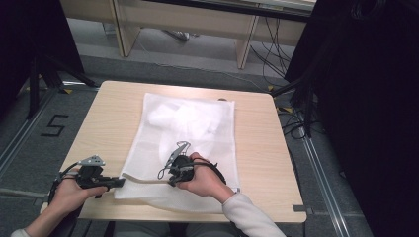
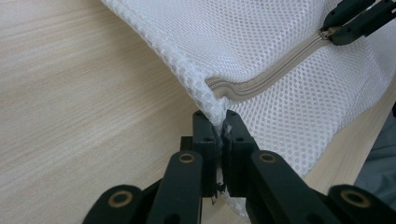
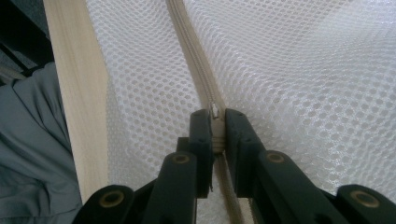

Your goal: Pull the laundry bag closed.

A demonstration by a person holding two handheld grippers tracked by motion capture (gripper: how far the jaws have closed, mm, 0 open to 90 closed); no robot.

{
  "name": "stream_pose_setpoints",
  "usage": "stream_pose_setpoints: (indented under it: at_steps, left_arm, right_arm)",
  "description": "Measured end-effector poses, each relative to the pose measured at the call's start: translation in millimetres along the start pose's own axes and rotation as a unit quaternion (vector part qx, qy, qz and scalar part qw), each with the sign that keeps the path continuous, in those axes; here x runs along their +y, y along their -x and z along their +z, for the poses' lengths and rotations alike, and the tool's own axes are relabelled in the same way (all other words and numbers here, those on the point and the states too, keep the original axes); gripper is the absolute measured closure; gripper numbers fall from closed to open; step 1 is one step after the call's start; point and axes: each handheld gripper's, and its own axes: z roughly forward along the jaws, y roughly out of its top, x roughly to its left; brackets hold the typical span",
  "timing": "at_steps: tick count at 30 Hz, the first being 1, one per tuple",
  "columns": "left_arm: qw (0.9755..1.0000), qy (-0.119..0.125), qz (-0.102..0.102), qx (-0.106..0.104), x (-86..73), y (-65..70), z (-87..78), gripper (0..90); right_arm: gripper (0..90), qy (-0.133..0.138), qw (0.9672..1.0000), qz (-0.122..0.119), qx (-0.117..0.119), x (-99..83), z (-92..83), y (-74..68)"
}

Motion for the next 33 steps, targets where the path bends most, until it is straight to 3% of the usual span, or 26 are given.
stream_pose_setpoints:
  at_steps: [4,5,7,9,12,14,15,17,19,20,22,26,29,30,31,32,33]
  left_arm:
    - [0.9999,0.012,-0.002,0.002,-0.6,0.8,1.0,85.2]
    - [0.9999,0.012,-0.002,0.002,-0.6,0.8,1.0,85.2]
    - [1.0,0.005,-0.001,0.0,0.1,0.5,-0.2,85.3]
    - [0.9999,0.016,-0.002,0.001,-0.4,1.1,0.5,85.3]
    - [1.0,0.005,0.0,-0.001,0.2,0.7,-0.7,85.3]
    - [0.9999,0.014,0.0,0.0,-0.4,1.2,0.5,85.4]
    - [0.9999,0.014,0.0,0.001,-0.4,1.1,0.5,85.3]
    - [0.9999,0.01,-0.003,0.0,-0.2,1.0,-0.1,85.3]
    - [0.9999,0.015,0.0,0.001,-0.5,1.2,0.4,85.4]
    - [0.9999,0.012,-0.001,-0.001,-0.5,0.7,0.2,85.3]
    - [1.0,0.007,0.001,0.0,-0.4,0.5,-0.3,85.3]
    - [0.9999,0.013,0.0,-0.001,-0.8,0.8,0.8,85.3]
    - [0.9999,0.012,0.002,0.0,-0.7,1.0,0.8,85.3]
    - [0.9999,0.013,0.001,-0.001,-0.8,0.9,0.8,85.3]
    - [0.9999,0.013,0.001,-0.001,-0.8,0.9,0.8,85.3]
    - [0.9999,0.012,0.002,-0.001,-0.8,0.7,0.7,85.3]
    - [0.9999,0.011,0.003,0.0,-0.7,0.9,0.7,85.3]
  right_arm:
    - [82.5,-0.01,0.9999,0.008,-0.004,-0.3,1.6,0.5]
    - [82.5,-0.015,0.9997,0.017,-0.006,-0.4,1.3,0.3]
    - [82.5,-0.014,0.9998,0.012,-0.003,-0.5,2.7,0.8]
    - [82.6,-0.028,0.9991,0.033,0.0,-0.9,2.6,1.0]
    - [82.7,-0.036,0.9984,0.043,-0.001,-2.9,2.8,2.3]
    - [82.7,-0.036,0.9983,0.046,0.006,-3.8,2.1,3.3]
    - [82.7,-0.036,0.9983,0.046,-0.002,-4.3,1.9,4.6]
    - [82.7,-0.04,0.9986,0.033,-0.006,-4.9,1.1,6.4]
    - [82.7,-0.036,0.9983,0.046,-0.004,-4.3,1.6,3.4]
    - [82.7,-0.042,0.9987,0.027,-0.008,-5.1,0.8,5.7]
    - [82.7,-0.046,0.9981,0.041,-0.007,-5.8,-1.3,3.4]
    - [82.7,-0.045,0.9984,0.034,-0.009,-9.6,-2.5,6.4]
    - [82.6,-0.043,0.9977,0.052,0.002,-10.9,-3.2,5.4]
    - [82.7,-0.054,0.9979,0.036,-0.008,-13.0,-3.2,8.4]
    - [82.7,-0.054,0.9979,0.036,-0.008,-13.0,-3.2,8.4]
    - [82.7,-0.047,0.9975,0.054,0.0,-13.5,-2.6,6.9]
    - [82.7,-0.051,0.9973,0.053,0.001,-14.0,-3.2,7.5]
